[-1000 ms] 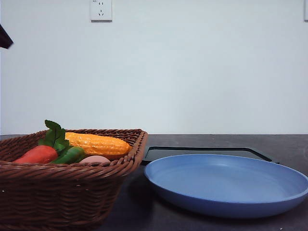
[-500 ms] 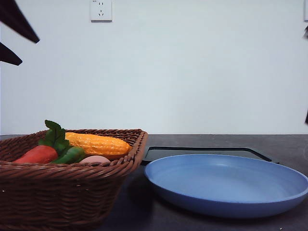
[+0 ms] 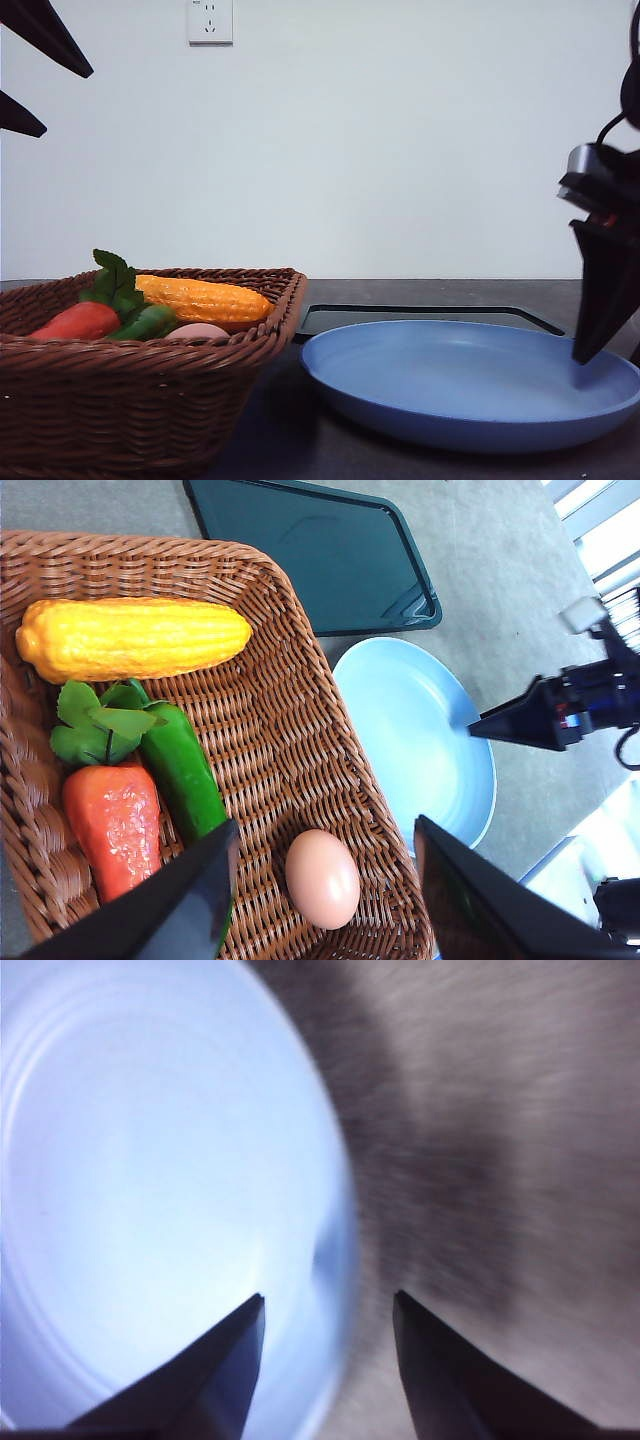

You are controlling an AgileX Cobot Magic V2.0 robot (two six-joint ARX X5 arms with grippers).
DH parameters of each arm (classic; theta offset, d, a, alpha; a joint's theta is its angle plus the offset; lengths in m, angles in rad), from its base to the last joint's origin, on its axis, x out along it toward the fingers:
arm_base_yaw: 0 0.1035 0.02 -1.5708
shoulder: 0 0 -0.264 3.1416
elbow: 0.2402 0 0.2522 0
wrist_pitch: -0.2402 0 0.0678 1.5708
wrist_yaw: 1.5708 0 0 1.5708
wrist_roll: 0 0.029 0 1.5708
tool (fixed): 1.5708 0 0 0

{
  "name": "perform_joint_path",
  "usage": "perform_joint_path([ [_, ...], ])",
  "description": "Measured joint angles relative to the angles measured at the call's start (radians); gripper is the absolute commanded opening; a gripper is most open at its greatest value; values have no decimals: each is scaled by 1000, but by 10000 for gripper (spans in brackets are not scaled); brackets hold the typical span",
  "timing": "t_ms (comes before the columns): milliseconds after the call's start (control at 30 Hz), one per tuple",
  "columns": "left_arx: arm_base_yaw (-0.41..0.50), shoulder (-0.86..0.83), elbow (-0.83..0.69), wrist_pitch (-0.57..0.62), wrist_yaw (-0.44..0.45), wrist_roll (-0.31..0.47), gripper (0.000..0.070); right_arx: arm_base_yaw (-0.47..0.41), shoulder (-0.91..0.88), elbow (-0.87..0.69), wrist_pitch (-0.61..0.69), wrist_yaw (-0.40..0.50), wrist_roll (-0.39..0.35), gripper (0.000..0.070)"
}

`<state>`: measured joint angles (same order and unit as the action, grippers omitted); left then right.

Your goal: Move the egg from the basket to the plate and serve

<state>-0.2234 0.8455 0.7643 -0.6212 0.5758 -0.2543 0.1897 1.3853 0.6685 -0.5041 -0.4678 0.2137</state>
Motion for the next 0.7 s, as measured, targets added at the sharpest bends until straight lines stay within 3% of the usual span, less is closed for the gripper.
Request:
perform_joint_path([
  [200,0,0,0,0,0,0,359,7,20,0,23,18,23,0],
  [333,-1,1,0,0,0,-7,364,6,20,0,27,28,35,0],
  [467,-28,1,0,0,12,-11,415,6,16,0,25,26,45,0],
  [700,-165,7,0,4,15,-65,415,7,-61,0,-31,30,46,0],
])
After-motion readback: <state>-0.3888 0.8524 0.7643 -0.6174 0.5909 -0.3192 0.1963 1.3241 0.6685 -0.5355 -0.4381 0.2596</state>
